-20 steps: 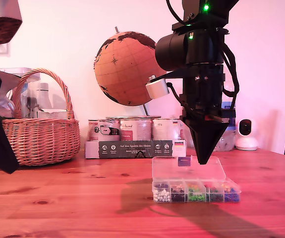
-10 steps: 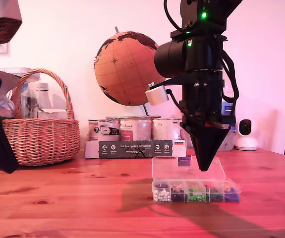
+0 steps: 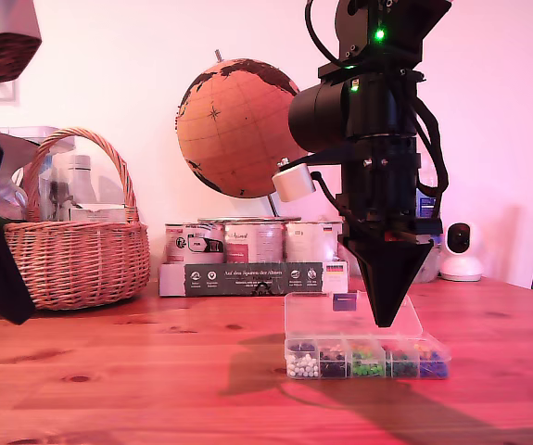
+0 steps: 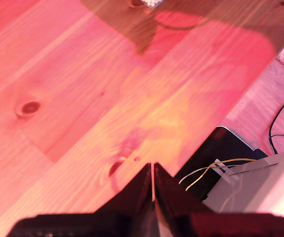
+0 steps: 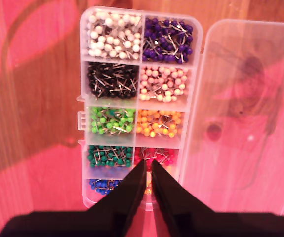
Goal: Sort the loose pins on the table into their correct compartments
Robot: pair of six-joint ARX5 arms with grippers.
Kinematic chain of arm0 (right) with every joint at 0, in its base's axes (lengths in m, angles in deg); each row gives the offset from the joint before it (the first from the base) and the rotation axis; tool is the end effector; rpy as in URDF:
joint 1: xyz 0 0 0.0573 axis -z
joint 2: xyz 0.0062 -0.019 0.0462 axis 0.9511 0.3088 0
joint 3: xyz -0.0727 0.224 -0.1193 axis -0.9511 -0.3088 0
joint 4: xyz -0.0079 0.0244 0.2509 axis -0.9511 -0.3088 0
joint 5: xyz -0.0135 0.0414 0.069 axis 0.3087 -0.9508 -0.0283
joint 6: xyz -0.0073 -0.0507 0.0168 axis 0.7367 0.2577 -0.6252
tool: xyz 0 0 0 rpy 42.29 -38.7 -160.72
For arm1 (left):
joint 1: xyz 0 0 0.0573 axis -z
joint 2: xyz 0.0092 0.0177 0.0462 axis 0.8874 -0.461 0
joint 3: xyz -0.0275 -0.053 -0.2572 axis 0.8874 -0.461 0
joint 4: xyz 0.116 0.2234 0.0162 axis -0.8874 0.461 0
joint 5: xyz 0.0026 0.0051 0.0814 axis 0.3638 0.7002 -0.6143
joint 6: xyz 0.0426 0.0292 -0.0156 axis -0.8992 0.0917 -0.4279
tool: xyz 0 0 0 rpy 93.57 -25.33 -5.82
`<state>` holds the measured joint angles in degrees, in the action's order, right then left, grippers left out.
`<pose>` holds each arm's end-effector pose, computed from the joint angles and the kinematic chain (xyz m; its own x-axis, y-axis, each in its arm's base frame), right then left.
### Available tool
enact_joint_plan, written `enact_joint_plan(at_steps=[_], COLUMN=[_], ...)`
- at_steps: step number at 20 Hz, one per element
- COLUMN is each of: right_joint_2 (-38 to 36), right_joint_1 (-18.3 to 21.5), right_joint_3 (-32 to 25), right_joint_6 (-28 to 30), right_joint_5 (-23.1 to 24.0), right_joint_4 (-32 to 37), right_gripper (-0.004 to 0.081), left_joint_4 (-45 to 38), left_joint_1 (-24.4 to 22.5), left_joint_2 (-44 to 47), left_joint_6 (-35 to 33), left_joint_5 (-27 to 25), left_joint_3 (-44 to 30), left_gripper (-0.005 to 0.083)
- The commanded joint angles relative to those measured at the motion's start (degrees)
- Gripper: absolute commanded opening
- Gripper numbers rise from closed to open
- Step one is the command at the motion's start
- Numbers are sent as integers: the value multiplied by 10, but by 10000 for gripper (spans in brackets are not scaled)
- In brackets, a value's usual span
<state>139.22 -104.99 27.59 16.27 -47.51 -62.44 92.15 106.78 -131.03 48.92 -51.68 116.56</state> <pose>0.3117 0.2000 0.1827 0.0988 -0.0143 -0.9950 -0.9918 -0.0834 -0.0972 0.1191 -0.1198 0.1915 0.3472 -0.4714 -0.8107 0.7076 0.6990 -0.1034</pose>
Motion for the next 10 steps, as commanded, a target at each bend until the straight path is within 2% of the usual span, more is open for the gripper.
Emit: enact_joint_plan(at_steps=[1,10], right_joint_2=[14,14], right_joint_1=[1,1], right_joint_3=[-4,-4], right_joint_6=[0,-5], right_joint_5=[-2,24], right_joint_4=[0,15], right_gripper=[-10,59], left_joint_4=[-5,-5], left_joint_1=[2,2], left_joint_2=[-3,-3], left_joint_6=[1,1], left_joint_5=[0,0], left_joint_3=[-13,-13], left_gripper=[-24,-24])
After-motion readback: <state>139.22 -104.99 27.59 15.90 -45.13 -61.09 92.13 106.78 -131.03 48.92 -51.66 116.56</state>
